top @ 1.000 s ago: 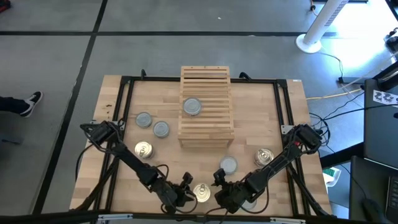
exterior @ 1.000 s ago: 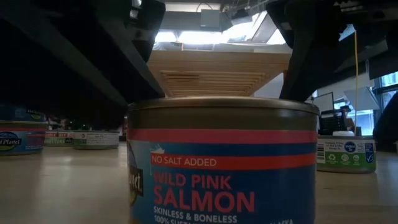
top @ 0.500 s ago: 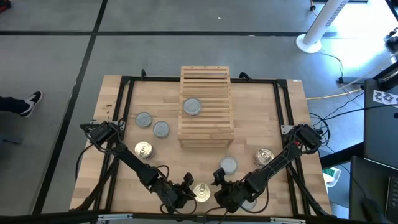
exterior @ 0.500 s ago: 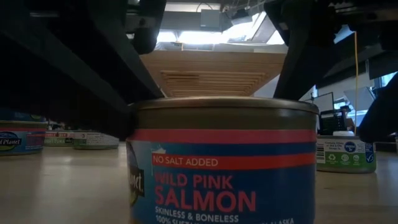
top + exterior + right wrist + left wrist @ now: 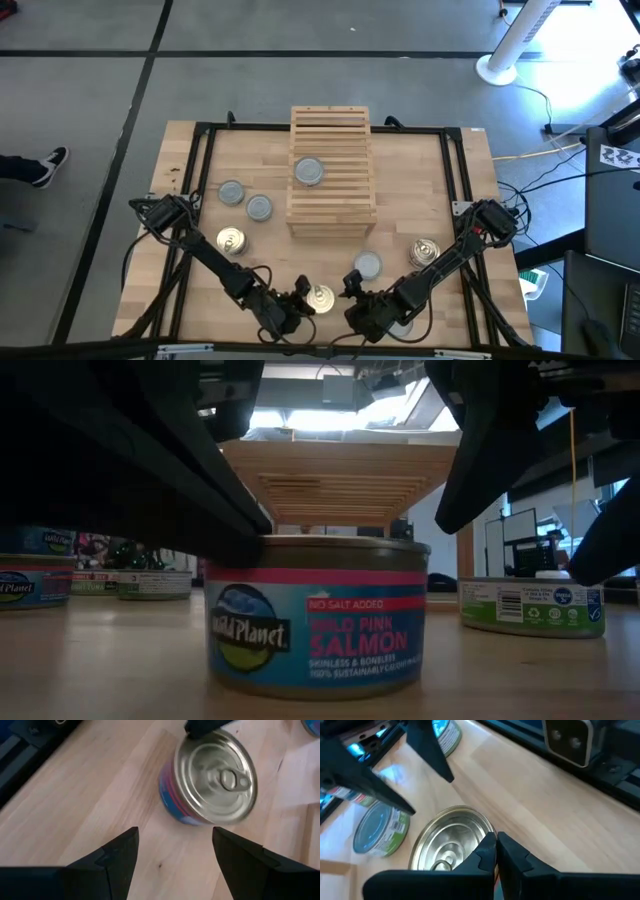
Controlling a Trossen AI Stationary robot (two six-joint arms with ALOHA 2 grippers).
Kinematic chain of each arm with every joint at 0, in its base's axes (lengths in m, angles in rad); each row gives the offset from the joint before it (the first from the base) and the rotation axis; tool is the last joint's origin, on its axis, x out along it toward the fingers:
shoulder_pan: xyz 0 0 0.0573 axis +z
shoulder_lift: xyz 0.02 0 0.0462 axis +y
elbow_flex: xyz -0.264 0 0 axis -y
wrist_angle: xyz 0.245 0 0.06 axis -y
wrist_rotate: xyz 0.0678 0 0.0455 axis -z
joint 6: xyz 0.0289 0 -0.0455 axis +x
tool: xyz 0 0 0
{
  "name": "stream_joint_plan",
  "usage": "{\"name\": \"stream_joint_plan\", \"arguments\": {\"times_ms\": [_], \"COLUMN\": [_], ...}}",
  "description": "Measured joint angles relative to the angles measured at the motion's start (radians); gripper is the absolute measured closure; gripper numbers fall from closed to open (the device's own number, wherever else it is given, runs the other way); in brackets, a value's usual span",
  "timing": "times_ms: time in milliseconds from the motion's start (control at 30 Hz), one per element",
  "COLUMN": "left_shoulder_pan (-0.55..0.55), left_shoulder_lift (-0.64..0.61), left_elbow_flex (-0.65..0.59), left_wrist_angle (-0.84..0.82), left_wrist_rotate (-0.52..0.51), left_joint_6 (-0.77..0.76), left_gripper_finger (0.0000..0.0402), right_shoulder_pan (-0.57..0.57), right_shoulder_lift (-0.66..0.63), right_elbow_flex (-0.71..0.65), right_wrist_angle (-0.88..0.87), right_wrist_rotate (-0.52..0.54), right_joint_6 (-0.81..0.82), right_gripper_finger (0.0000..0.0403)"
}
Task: Stack canned seafood by type on shelf
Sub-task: Put the blue tuna can on the shelf
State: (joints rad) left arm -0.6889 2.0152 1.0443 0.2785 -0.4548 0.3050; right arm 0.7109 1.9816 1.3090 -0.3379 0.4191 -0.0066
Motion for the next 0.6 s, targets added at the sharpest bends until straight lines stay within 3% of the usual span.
{"name": "stream_joint_plan", "arguments": {"times_ms": [167,367,600], "left_shoulder_pan": [0.015,0.036,0.061], "left_shoulder_lift": [-0.003,-0.001,0.0], "left_elbow_flex": [-0.002,-0.004,-0.005], "left_wrist_angle": [0.011,0.048,0.065], "left_wrist_rotate": [-0.002,-0.017,-0.025], "left_joint_6": [-0.081,-0.141,-0.203], "left_gripper_finger": [0.04,0.0401,0.0401], "right_shoulder_pan": [0.0,0.002,0.002], "right_shoulder_lift": [0.0,0.0,0.016], "right_elbow_flex": [0.0,0.002,0.002], "right_wrist_angle": [0.054,0.099,0.102], "right_wrist_rotate": [0.003,0.12,0.112], "right_joint_6": [-0.084,-0.155,-0.156], "right_gripper_finger": [0.015,0.015,0.015]}}
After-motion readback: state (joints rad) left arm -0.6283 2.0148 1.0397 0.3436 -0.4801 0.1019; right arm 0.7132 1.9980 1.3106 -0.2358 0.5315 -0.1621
